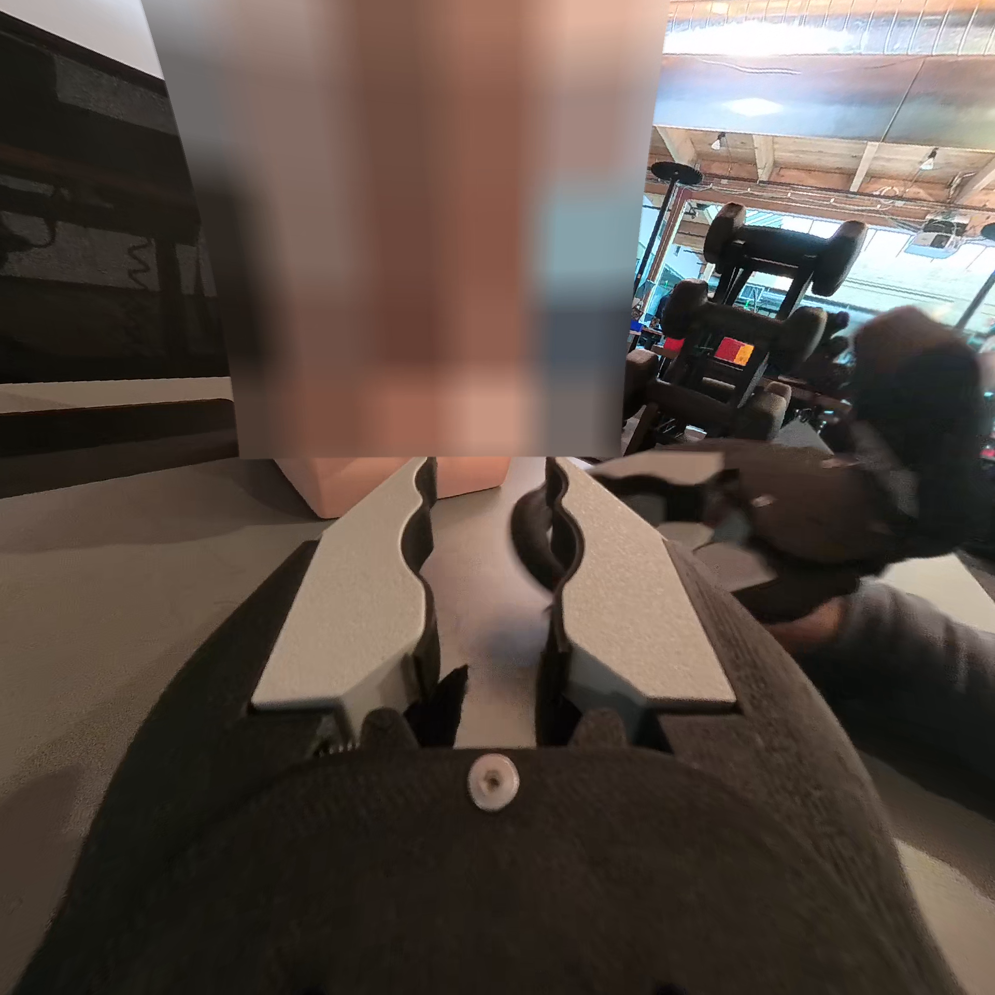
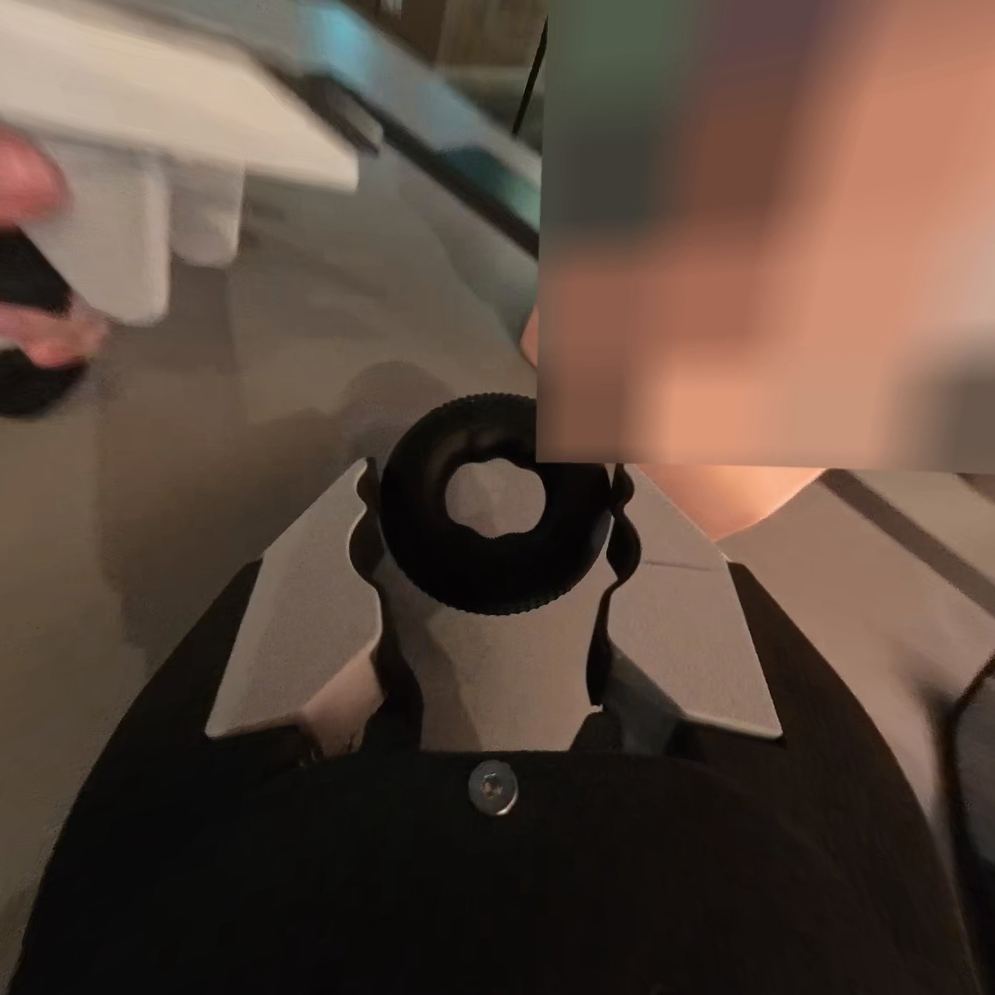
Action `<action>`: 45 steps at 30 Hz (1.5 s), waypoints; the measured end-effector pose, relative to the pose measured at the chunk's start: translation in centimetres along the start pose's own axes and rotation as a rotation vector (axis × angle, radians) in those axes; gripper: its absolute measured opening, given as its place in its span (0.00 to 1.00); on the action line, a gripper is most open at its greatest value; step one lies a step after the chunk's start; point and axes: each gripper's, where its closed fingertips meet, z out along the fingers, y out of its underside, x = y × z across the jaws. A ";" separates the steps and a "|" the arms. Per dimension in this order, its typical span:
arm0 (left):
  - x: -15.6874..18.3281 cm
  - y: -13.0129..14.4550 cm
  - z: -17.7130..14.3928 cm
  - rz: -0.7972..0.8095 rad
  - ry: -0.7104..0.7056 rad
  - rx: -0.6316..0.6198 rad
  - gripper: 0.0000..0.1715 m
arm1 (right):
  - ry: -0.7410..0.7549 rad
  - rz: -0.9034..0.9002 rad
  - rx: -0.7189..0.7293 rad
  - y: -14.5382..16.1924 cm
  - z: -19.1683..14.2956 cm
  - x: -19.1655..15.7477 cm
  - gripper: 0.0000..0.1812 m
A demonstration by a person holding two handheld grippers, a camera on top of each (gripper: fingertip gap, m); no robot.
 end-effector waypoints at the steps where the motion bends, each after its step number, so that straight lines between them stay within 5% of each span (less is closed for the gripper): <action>1: 0.0 -0.1 0.0 -0.001 0.000 0.004 0.23 | 0.021 0.020 0.059 -1.4 -1.1 0.8 0.47; 7: 0.0 0.0 0.0 0.003 0.001 0.002 0.23 | 0.075 -0.012 0.459 -20.1 -10.0 11.1 0.05; 9: 0.1 -0.1 -0.1 0.005 -0.001 0.006 0.23 | 0.069 -0.085 0.610 -27.8 -12.7 14.5 0.00; 11: 0.0 -0.1 -0.1 0.000 0.000 0.005 0.23 | 0.100 -0.107 0.537 -32.1 -11.7 18.5 0.00; 13: -0.1 -0.1 -0.1 -0.008 0.000 0.007 0.23 | -0.005 -0.077 0.355 -32.6 -8.8 19.9 0.03; 17: -0.2 -0.1 -0.1 -0.012 -0.003 0.006 0.23 | -0.092 0.006 0.316 -31.2 -7.8 19.9 0.05; 22: -0.3 0.0 0.0 -0.021 -0.001 0.004 0.23 | -0.062 0.121 0.457 -27.1 -10.4 18.3 0.11; 25: -0.2 0.0 0.0 -0.020 0.000 0.004 0.23 | 0.175 0.181 0.501 -19.6 -11.0 18.4 0.13; 30: -0.1 0.1 0.0 -0.009 0.003 0.000 0.23 | 0.544 0.188 0.416 0.5 -8.8 14.4 0.07; 32: 0.0 0.0 0.0 -0.009 0.003 0.004 0.23 | 0.675 0.039 0.402 -0.3 -10.7 15.2 0.06; 34: 0.1 0.2 0.1 -0.008 0.008 -0.006 0.23 | 0.550 -0.053 0.358 -2.3 -9.8 15.1 0.05; 38: 0.2 0.1 0.0 0.002 0.011 0.000 0.23 | 0.109 0.013 -0.090 1.5 -2.7 16.6 0.17; 41: 0.3 0.2 0.0 0.009 0.013 -0.004 0.23 | 0.014 -0.123 -0.386 4.8 1.2 20.4 0.24; 45: 0.3 0.3 0.1 0.007 0.015 -0.010 0.23 | -0.173 -0.139 -0.559 7.2 4.9 22.2 0.25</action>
